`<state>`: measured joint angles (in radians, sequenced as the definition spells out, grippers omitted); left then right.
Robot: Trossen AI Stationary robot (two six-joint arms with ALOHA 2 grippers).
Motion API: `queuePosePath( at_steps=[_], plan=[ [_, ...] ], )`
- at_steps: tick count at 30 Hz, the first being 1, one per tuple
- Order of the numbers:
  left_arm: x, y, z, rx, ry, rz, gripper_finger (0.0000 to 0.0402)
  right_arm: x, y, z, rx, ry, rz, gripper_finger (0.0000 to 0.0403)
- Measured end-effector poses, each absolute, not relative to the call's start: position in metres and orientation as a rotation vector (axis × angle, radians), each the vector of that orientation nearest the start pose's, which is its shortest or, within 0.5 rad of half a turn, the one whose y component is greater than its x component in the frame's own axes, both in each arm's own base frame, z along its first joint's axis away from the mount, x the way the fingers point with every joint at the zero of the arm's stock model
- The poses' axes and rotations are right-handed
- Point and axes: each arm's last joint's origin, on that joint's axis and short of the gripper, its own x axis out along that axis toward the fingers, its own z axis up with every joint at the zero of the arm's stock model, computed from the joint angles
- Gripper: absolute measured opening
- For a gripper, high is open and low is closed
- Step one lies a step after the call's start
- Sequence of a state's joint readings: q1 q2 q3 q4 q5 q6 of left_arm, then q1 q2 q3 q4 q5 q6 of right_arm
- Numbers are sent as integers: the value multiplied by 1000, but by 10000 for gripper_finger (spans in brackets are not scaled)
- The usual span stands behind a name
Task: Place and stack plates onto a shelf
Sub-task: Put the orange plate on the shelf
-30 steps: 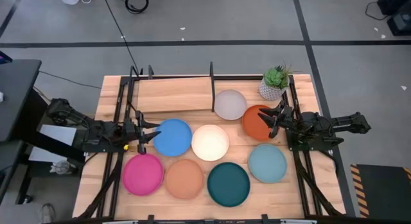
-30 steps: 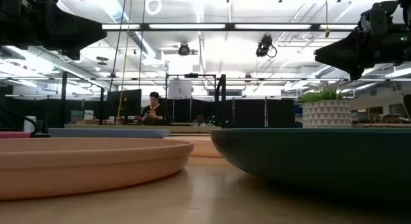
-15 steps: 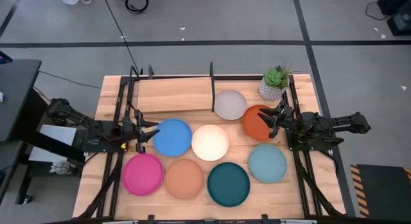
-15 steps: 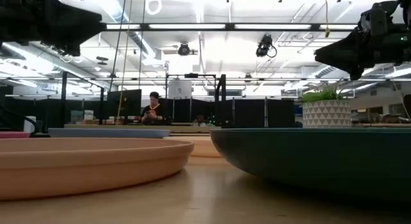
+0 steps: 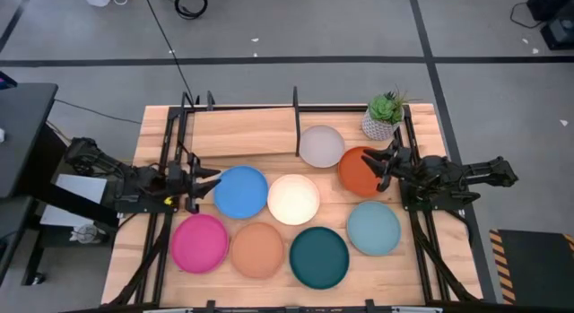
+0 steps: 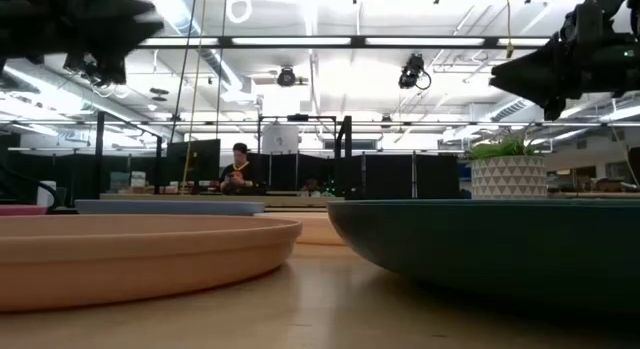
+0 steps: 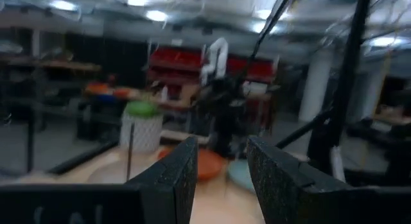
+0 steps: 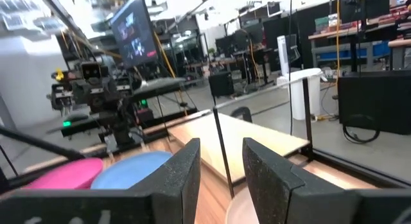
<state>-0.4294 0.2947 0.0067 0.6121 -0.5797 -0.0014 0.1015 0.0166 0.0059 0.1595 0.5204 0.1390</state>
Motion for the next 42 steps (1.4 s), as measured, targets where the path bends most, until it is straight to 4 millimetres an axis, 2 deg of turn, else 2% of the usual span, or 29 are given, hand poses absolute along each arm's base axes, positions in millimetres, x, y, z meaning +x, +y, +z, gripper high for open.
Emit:
queuePosePath(
  at_steps=[5, 8, 12, 16, 21, 24, 30, 37, 42],
  plan=[
    [99, -34, 210, -53, -424, -47, 142, 93, -5, 185, 192, -229, -402, 122],
    [99, -34, 210, -43, -426, -27, 142, 93, -3, 191, 138, -260, -338, 119],
    [99, -33, 210, -49, -423, -12, 142, 90, -3, 211, 70, -285, -325, 112],
    [103, -35, 208, -25, -370, 1, 142, 94, -2, 222, -3, -203, -324, 105],
    [115, -38, 232, 8, -273, 63, 142, 110, -1, 231, -29, 9, -321, 104],
    [125, -43, 238, 58, -208, 65, 142, 122, 0, 232, -11, 173, -326, 105],
    [137, -47, 247, 40, -170, 94, 142, 148, 7, 220, -3, 476, -320, 105],
    [141, -48, 259, 27, -114, 119, 142, 173, 16, 204, -18, 766, -309, 107],
    [141, -46, 262, 69, -88, 181, 142, 187, 20, 191, 15, 949, -364, 139]
  ],
)
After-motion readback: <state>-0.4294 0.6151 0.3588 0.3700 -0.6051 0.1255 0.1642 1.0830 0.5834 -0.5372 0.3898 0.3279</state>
